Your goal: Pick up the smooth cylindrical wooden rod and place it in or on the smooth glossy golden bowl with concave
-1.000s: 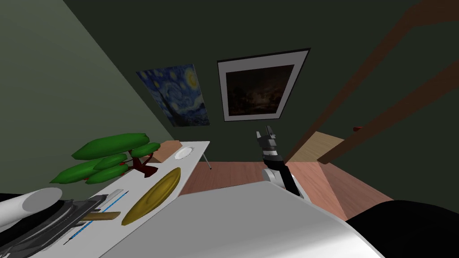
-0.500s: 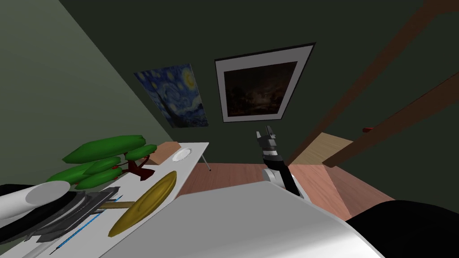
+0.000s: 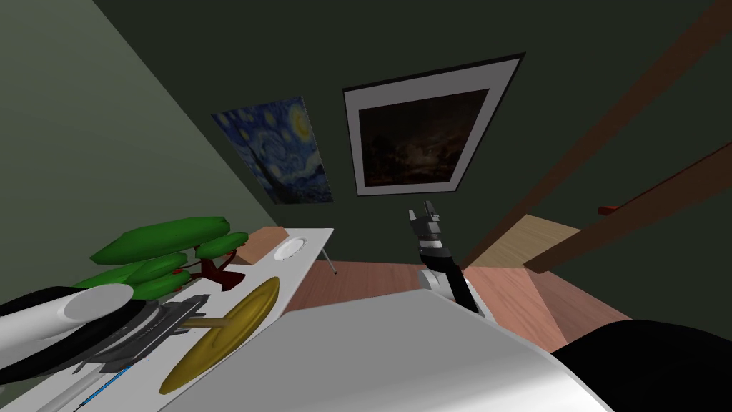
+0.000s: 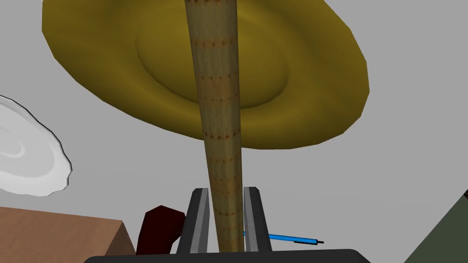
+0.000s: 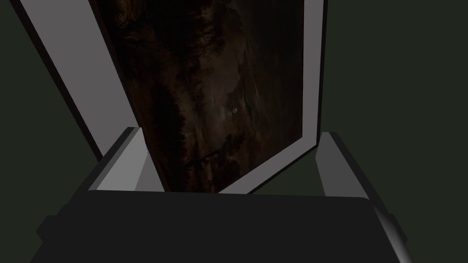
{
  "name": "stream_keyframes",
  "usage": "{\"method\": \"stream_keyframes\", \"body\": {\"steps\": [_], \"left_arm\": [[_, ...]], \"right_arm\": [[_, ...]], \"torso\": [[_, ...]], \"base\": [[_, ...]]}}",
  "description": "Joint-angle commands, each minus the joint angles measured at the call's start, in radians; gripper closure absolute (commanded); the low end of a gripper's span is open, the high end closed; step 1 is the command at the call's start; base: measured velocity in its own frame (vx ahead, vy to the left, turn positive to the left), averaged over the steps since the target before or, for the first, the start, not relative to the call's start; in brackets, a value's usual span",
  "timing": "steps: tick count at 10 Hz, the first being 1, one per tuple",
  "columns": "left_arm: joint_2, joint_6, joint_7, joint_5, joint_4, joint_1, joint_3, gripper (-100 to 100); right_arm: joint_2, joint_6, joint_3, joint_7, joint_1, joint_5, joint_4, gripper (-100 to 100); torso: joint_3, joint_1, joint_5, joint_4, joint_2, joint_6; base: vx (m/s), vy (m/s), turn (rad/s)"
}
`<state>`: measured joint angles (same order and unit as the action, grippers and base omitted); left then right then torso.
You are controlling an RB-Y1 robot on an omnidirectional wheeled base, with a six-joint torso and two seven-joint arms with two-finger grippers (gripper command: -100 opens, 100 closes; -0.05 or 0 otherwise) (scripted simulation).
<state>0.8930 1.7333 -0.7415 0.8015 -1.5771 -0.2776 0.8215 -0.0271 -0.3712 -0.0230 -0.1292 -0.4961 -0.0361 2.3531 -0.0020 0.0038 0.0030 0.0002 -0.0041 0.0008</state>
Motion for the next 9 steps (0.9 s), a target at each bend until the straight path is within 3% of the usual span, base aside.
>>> {"method": "stream_keyframes", "body": {"steps": [1,3,4,5,9], "left_arm": [[-0.017,0.03,0.003,0.007,-0.012,0.02,-0.026,100],[-0.042,0.069,0.003,0.021,-0.037,0.032,-0.046,100],[-0.036,0.053,0.005,0.014,-0.026,0.033,-0.047,100],[-0.037,0.056,0.005,0.015,-0.027,0.034,-0.049,-100],[-0.037,0.056,0.005,0.015,-0.027,0.034,-0.048,-100]], "right_arm": [[0.0,0.0,0.0,0.0,0.0,0.0,0.0,0],[0.0,0.0,0.0,0.0,0.0,0.0,0.0,0],[0.0,0.0,0.0,0.0,0.0,0.0,0.0,0],[0.0,0.0,0.0,0.0,0.0,0.0,0.0,0],[0.0,0.0,0.0,0.0,0.0,0.0,0.0,0]], "torso": [[0.0,0.0,0.0,0.0,0.0,0.0],[0.0,0.0,0.0,0.0,0.0,0.001],[0.0,0.0,0.0,0.0,0.0,0.001],[0.001,0.001,0.0,0.0,0.002,0.0],[0.002,0.002,0.0,0.001,0.004,0.0]], "base": [[0.066,-0.001,0.071],[0.054,-0.003,0.05],[0.021,-0.002,0.002],[0.005,-0.001,-0.003],[0.0,0.0,0.0]]}}
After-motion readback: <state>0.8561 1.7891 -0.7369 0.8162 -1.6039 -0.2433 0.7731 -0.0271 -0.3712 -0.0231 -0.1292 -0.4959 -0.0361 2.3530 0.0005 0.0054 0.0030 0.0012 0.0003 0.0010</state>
